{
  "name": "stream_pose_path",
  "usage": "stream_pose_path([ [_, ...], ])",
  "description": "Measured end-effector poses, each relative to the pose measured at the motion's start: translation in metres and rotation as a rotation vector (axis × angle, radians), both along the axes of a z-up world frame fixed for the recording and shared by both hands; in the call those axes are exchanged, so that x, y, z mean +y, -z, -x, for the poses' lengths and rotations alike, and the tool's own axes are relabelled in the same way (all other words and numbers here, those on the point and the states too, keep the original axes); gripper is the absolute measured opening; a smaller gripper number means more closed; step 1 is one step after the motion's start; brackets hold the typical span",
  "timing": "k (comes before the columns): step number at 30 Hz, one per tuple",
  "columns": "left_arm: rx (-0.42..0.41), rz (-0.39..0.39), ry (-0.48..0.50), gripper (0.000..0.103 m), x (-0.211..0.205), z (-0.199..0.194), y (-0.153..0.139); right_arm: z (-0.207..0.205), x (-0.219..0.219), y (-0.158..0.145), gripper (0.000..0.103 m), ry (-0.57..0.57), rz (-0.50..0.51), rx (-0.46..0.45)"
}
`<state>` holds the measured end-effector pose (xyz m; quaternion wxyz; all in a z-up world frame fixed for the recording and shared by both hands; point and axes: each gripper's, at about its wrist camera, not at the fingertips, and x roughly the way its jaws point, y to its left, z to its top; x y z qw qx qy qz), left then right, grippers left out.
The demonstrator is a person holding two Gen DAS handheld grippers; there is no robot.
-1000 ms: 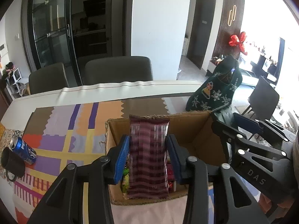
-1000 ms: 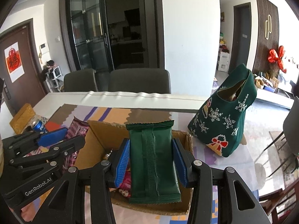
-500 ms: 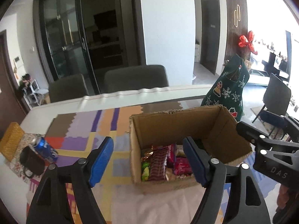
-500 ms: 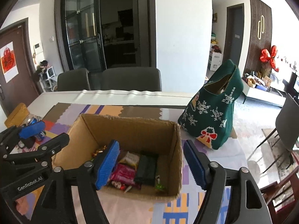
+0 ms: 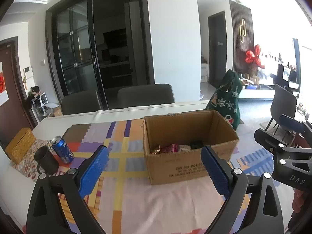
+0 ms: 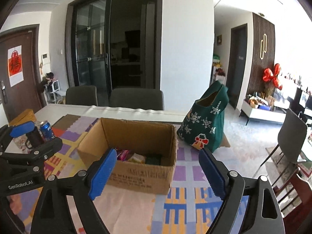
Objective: Organize snacks
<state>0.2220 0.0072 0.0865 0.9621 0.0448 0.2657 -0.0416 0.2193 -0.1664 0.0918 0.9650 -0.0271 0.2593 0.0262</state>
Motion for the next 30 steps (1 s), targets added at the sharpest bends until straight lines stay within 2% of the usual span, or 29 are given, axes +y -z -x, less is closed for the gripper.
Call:
stream_pose_path([
  [11,-0.004,0.006,0.007,0.097,0.001,0.063,0.008,0.067,0.003,0.004,0.089,-0.006,0.009,-0.049],
  [15,-0.019,-0.020,0.005,0.097,0.000,0.080,0.008,0.083,0.002,0.010,0.089,-0.008,-0.003,-0.029],
  [25,-0.031,-0.029,-0.003,0.097,-0.002,0.114,0.015,0.112,-0.003,0.026,0.089,-0.019,-0.040,0.033],
  [30,-0.020,-0.014,-0.002,0.098,-0.002,0.123,0.018,0.124,-0.005,0.026,0.089,0.000,-0.021,0.026],
])
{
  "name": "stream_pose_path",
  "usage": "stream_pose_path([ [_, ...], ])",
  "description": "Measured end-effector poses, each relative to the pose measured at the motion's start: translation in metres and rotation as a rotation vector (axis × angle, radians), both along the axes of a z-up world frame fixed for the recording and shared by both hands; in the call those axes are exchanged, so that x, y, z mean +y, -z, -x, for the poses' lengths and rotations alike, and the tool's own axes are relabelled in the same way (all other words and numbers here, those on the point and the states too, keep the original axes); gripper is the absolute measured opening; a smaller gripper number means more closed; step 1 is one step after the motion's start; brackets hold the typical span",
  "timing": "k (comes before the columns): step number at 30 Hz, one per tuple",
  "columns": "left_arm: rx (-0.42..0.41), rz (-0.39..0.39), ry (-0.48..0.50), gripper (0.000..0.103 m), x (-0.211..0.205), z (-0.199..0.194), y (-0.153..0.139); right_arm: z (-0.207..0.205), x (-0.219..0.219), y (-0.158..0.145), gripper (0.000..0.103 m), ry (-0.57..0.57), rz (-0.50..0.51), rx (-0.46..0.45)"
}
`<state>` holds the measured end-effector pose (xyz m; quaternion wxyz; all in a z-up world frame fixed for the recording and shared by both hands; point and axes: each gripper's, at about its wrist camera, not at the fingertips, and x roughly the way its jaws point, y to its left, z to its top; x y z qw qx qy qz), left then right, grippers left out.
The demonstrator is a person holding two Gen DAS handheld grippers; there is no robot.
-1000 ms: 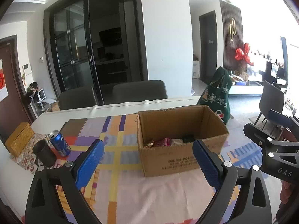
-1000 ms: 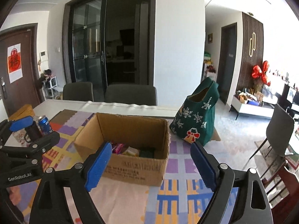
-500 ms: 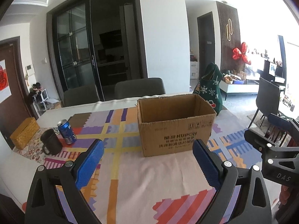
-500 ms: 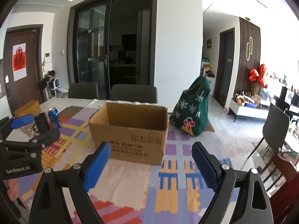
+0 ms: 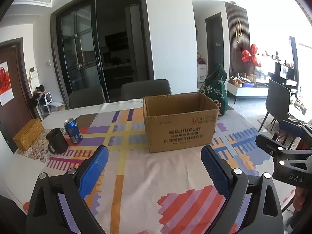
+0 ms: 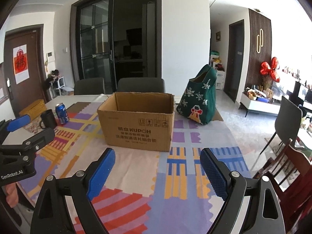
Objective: Organize snacks
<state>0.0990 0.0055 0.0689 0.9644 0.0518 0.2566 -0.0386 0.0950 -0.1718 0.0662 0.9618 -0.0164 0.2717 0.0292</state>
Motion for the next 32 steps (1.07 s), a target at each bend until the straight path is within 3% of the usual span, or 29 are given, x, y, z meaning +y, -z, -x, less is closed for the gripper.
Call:
stream_pose_path([
  [32,-0.023,0.011,-0.009,0.098,-0.001,0.014,-0.008,0.019,0.000,-0.007,0.089,0.006,0.009,-0.036],
])
